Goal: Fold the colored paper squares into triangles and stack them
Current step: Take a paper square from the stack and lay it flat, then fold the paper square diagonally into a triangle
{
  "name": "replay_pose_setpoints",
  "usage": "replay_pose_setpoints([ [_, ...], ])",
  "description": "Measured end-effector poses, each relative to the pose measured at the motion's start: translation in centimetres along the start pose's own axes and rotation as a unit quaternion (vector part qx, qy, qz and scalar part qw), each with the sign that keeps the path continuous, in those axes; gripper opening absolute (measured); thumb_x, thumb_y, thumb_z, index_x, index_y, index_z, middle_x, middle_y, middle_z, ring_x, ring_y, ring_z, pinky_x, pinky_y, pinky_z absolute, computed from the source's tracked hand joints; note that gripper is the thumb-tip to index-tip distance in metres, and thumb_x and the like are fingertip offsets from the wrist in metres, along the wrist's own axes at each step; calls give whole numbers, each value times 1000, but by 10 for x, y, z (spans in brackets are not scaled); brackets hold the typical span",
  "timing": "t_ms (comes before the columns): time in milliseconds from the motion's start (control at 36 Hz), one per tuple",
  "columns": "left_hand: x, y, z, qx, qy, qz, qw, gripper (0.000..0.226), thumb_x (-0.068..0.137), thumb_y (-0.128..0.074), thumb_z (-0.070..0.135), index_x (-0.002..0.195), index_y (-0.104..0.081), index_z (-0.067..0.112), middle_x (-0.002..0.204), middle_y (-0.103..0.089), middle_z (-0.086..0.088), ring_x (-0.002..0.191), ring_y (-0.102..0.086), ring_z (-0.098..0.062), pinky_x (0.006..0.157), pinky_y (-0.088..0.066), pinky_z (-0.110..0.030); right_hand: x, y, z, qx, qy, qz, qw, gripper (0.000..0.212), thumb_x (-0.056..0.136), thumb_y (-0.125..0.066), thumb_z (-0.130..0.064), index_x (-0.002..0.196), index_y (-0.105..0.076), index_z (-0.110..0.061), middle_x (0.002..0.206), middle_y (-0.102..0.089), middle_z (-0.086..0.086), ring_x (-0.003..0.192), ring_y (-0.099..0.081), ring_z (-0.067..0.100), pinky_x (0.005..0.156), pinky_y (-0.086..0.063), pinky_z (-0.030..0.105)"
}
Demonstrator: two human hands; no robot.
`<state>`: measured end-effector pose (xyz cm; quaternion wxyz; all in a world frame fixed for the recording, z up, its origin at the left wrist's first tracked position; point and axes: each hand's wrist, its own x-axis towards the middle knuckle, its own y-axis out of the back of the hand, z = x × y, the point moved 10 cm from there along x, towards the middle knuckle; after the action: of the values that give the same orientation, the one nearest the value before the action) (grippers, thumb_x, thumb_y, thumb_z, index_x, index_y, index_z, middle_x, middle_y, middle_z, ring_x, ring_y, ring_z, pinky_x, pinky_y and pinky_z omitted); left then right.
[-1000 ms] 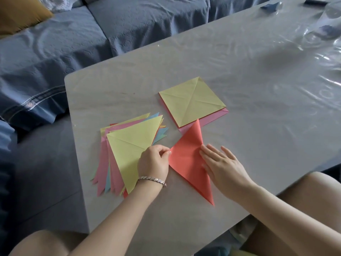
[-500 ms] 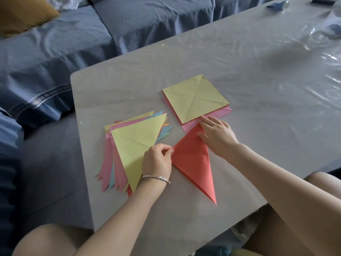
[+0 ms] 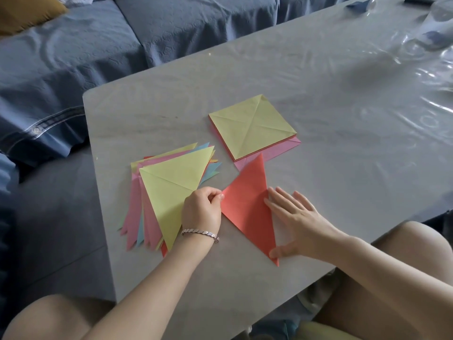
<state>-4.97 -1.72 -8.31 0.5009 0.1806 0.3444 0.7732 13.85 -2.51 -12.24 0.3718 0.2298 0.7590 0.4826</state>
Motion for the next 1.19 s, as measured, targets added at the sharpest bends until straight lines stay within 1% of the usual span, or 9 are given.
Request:
replay_pose_setpoints([
  [222, 0, 0, 3, -10, -10, -6, 1000, 8, 84, -62, 11, 84, -70, 7, 80, -70, -4, 67, -54, -14, 59, -35, -17, -5, -2, -6, 17, 10, -59, 998, 138, 52, -69, -72, 143, 22, -23, 140, 34, -12, 132, 32, 8, 112, 18, 35],
  [278, -1, 3, 8, -23, -26, -4, 999, 7, 84, -62, 8, 81, -69, 7, 75, -67, -3, 65, -53, -14, 57, -32, -14, -3, 15, -1, 154, -11, -28, 988, 131, 51, -80, -58, 146, 6, -30, 148, 12, -17, 138, 16, 6, 113, 7, 29],
  [361, -3, 17, 19, -37, -59, 17, 997, 8, 83, -62, 6, 78, -68, 8, 66, -60, 6, 59, -53, -9, 54, -34, -11, 5, 63, 38, 323, -88, 182, 925, 85, 64, -80, -39, 135, -34, -34, 135, -40, -3, 128, -30, 11, 103, -24, 22],
  [417, -2, 34, 28, -43, -82, 40, 995, 9, 84, -62, 7, 78, -67, 10, 63, -56, 13, 58, -51, 0, 54, -36, -6, 12, 89, 59, 269, -120, 288, 911, 52, 75, -75, -27, 122, -57, -19, 121, -55, 4, 116, -48, 19, 94, -33, 22],
  [500, 7, 63, 38, -37, -109, 74, 991, 9, 85, -60, 7, 79, -66, 11, 64, -54, 15, 59, -51, -1, 55, -36, -4, 38, 108, 61, 210, -121, 305, 921, 26, 83, -68, -18, 108, -67, -12, 117, -61, 4, 110, -56, 22, 92, -39, 26],
  [667, 34, 118, 30, 23, -118, 150, 981, 9, 87, -57, 7, 82, -64, 9, 76, -60, 3, 69, -51, -12, 58, -28, -16, 107, 105, 27, 117, -100, 163, 975, 53, 86, -60, -41, 131, -50, -14, 145, -39, 3, 129, -42, 24, 102, -35, 32],
  [833, 59, 123, -5, 99, -78, 134, 983, 10, 89, -53, 8, 88, -63, 8, 91, -66, -9, 86, -58, -27, 67, -37, -27, 139, 96, 19, -3, -116, 146, 982, 52, 78, -59, -59, 106, -61, -15, 108, -58, 4, 101, -57, 26, 77, -42, 30],
  [1083, 69, 108, -31, 137, -44, 108, 984, 12, 91, -50, 12, 91, -62, 11, 94, -64, -9, 85, -57, -28, 65, -40, -30, 145, 100, 13, -103, -105, 150, 978, 37, 90, -44, -42, 101, -61, -11, 102, -63, 6, 92, -61, 27, 68, -44, 30],
  [1194, 74, 104, -36, 166, -40, 104, 980, 13, 92, -49, 13, 93, -61, 11, 97, -62, -9, 84, -57, -28, 63, -35, -28, 147, 103, 8, -135, -80, 142, 977, 47, 88, -44, -57, 103, -58, -15, 100, -63, 5, 93, -60, 26, 70, -40, 29],
])
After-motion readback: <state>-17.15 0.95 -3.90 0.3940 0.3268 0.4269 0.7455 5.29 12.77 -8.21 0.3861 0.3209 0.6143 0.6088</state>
